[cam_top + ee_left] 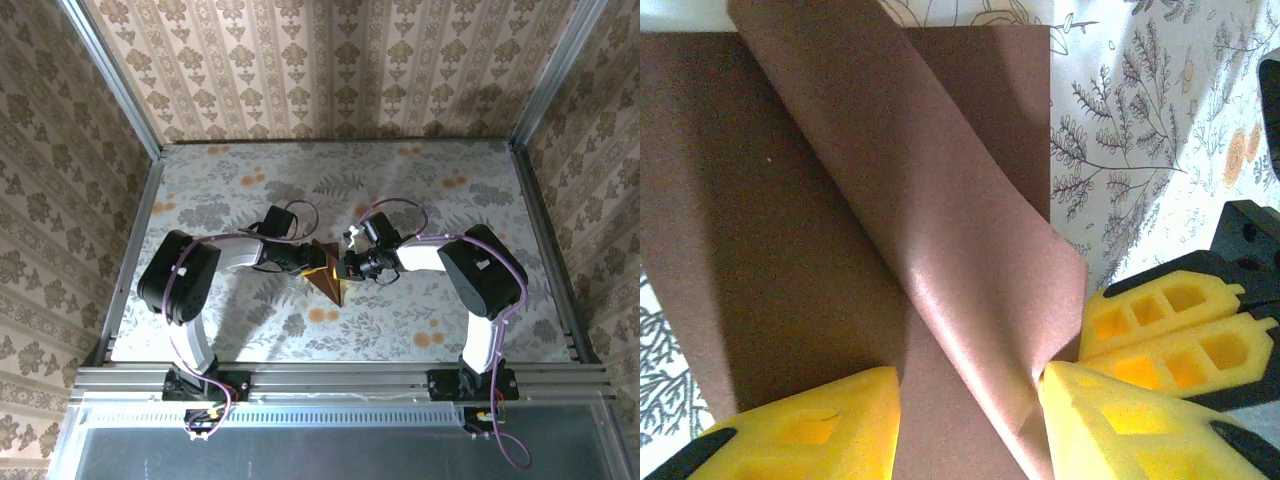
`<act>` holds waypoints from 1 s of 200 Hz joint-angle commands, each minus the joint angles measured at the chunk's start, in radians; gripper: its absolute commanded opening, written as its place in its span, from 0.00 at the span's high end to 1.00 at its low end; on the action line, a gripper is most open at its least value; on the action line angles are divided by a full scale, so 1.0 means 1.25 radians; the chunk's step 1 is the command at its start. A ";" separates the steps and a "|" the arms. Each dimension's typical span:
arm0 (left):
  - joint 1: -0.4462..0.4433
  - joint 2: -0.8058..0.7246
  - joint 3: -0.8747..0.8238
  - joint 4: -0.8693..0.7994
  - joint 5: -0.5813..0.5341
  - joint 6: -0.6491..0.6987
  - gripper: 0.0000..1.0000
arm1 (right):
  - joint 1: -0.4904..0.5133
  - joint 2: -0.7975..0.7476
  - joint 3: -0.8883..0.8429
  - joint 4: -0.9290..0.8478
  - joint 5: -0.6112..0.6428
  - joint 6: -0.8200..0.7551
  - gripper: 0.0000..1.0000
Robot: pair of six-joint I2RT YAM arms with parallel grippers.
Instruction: Fold a paper plane with a square sheet of paper (fold left side to right side)
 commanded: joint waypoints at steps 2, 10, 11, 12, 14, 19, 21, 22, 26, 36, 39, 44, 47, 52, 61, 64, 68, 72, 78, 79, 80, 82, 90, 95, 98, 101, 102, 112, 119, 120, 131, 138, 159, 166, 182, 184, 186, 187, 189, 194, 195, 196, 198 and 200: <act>-0.003 0.012 0.002 -0.051 -0.033 0.026 0.57 | 0.004 -0.011 0.015 -0.041 0.039 -0.024 0.92; -0.003 0.012 0.002 -0.051 -0.033 0.026 0.57 | 0.004 -0.010 0.016 -0.041 0.040 -0.025 0.92; -0.003 0.012 0.002 -0.051 -0.033 0.026 0.57 | 0.004 -0.010 0.016 -0.042 0.040 -0.025 0.92; -0.003 0.012 0.002 -0.051 -0.033 0.026 0.57 | 0.004 -0.009 0.016 -0.041 0.040 -0.025 0.92; -0.003 0.012 0.003 -0.051 -0.033 0.026 0.57 | 0.004 -0.009 0.017 -0.042 0.041 -0.025 0.92; -0.003 0.012 0.002 -0.051 -0.033 0.026 0.57 | 0.004 -0.009 0.017 -0.042 0.041 -0.027 0.92; -0.003 0.012 0.001 -0.052 -0.033 0.027 0.57 | 0.003 -0.009 0.018 -0.043 0.041 -0.027 0.92; -0.003 0.012 0.001 -0.052 -0.033 0.026 0.57 | 0.004 -0.009 0.019 -0.043 0.041 -0.027 0.92; -0.003 0.012 0.001 -0.051 -0.033 0.026 0.57 | 0.004 -0.007 0.020 -0.044 0.041 -0.028 0.92; -0.003 0.013 0.002 -0.051 -0.033 0.027 0.57 | 0.004 -0.005 0.022 -0.047 0.042 -0.030 0.92; -0.003 0.012 0.000 -0.052 -0.034 0.026 0.57 | 0.004 -0.005 0.025 -0.048 0.042 -0.030 0.92; -0.003 0.012 0.001 -0.052 -0.035 0.026 0.57 | 0.005 -0.004 0.026 -0.051 0.043 -0.032 0.92; -0.003 0.012 0.000 -0.051 -0.035 0.027 0.57 | 0.004 -0.004 0.027 -0.053 0.044 -0.033 0.92; -0.003 0.012 0.001 -0.051 -0.035 0.027 0.57 | 0.004 -0.002 0.028 -0.054 0.045 -0.034 0.92; -0.002 0.012 0.001 -0.050 -0.035 0.026 0.57 | 0.004 -0.001 0.028 -0.056 0.048 -0.034 0.92; -0.003 0.012 0.001 -0.050 -0.035 0.027 0.57 | 0.004 -0.001 0.027 -0.056 0.048 -0.033 0.92; -0.002 0.012 0.001 -0.050 -0.035 0.026 0.57 | 0.004 0.000 0.029 -0.056 0.048 -0.034 0.92; -0.003 0.012 0.000 -0.051 -0.035 0.026 0.57 | 0.004 0.002 0.028 -0.056 0.048 -0.034 0.92; -0.003 0.012 0.000 -0.050 -0.035 0.026 0.57 | 0.005 0.003 0.028 -0.055 0.047 -0.034 0.92; -0.003 0.012 0.000 -0.050 -0.035 0.026 0.57 | 0.004 0.003 0.028 -0.055 0.047 -0.034 0.92; -0.003 0.012 0.000 -0.051 -0.035 0.026 0.57 | 0.004 0.003 0.029 -0.056 0.047 -0.034 0.92; -0.003 0.012 0.000 -0.051 -0.035 0.026 0.57 | 0.004 0.005 0.028 -0.056 0.048 -0.035 0.92; -0.003 0.012 0.000 -0.050 -0.033 0.026 0.57 | 0.005 0.008 0.028 -0.056 0.047 -0.035 0.92; -0.003 0.012 0.000 -0.051 -0.033 0.026 0.57 | 0.005 0.011 0.029 -0.056 0.047 -0.035 0.92; -0.003 0.012 0.001 -0.050 -0.033 0.026 0.57 | 0.005 0.012 0.029 -0.056 0.047 -0.035 0.92; -0.003 0.013 0.000 -0.051 -0.033 0.026 0.57 | 0.005 0.013 0.030 -0.055 0.049 -0.035 0.92; -0.003 0.013 0.000 -0.050 -0.033 0.026 0.57 | 0.005 0.014 0.029 -0.056 0.049 -0.035 0.92; -0.003 0.012 -0.002 -0.050 -0.033 0.026 0.57 | 0.006 0.018 0.030 -0.056 0.048 -0.035 0.92; -0.003 0.012 -0.002 -0.049 -0.033 0.026 0.57 | 0.008 0.021 0.030 -0.059 0.051 -0.036 0.92; -0.003 0.012 -0.002 -0.049 -0.033 0.027 0.57 | 0.008 0.021 0.030 -0.059 0.051 -0.036 0.93; -0.003 0.011 -0.003 -0.048 -0.033 0.024 0.57 | 0.010 0.025 0.029 -0.063 0.055 -0.039 0.93; -0.003 0.011 -0.002 -0.047 -0.033 0.025 0.57 | 0.012 0.029 0.029 -0.066 0.058 -0.039 0.93; -0.003 0.007 -0.001 -0.042 -0.029 0.023 0.57 | 0.016 0.039 0.026 -0.072 0.066 -0.039 0.93; -0.003 0.006 0.001 -0.042 -0.028 0.022 0.57 | 0.017 0.045 0.026 -0.075 0.069 -0.038 0.93; -0.003 0.001 0.004 -0.044 -0.026 0.023 0.57 | 0.020 0.052 0.024 -0.081 0.079 -0.039 0.93; -0.003 0.000 0.005 -0.044 -0.026 0.022 0.56 | 0.020 0.054 0.023 -0.082 0.081 -0.038 0.93; -0.003 -0.001 0.005 -0.044 -0.026 0.023 0.56 | 0.021 0.054 0.022 -0.083 0.082 -0.038 0.93; -0.003 -0.001 0.005 -0.045 -0.027 0.023 0.56 | 0.021 0.055 0.022 -0.084 0.083 -0.038 0.93; -0.003 -0.002 0.006 -0.045 -0.027 0.022 0.57 | 0.021 0.056 0.022 -0.085 0.083 -0.038 0.93; -0.003 -0.005 0.007 -0.047 -0.027 0.023 0.56 | 0.022 0.058 0.022 -0.088 0.088 -0.038 0.93; -0.003 -0.006 0.007 -0.047 -0.027 0.022 0.56 | 0.022 0.058 0.021 -0.089 0.089 -0.039 0.93; -0.003 -0.007 0.008 -0.047 -0.027 0.023 0.56 | 0.023 0.058 0.021 -0.090 0.090 -0.039 0.93; -0.003 -0.008 0.008 -0.049 -0.027 0.023 0.56 | 0.023 0.059 0.021 -0.092 0.092 -0.038 0.93; -0.003 -0.010 0.009 -0.049 -0.028 0.024 0.56 | 0.023 0.059 0.021 -0.092 0.094 -0.039 0.93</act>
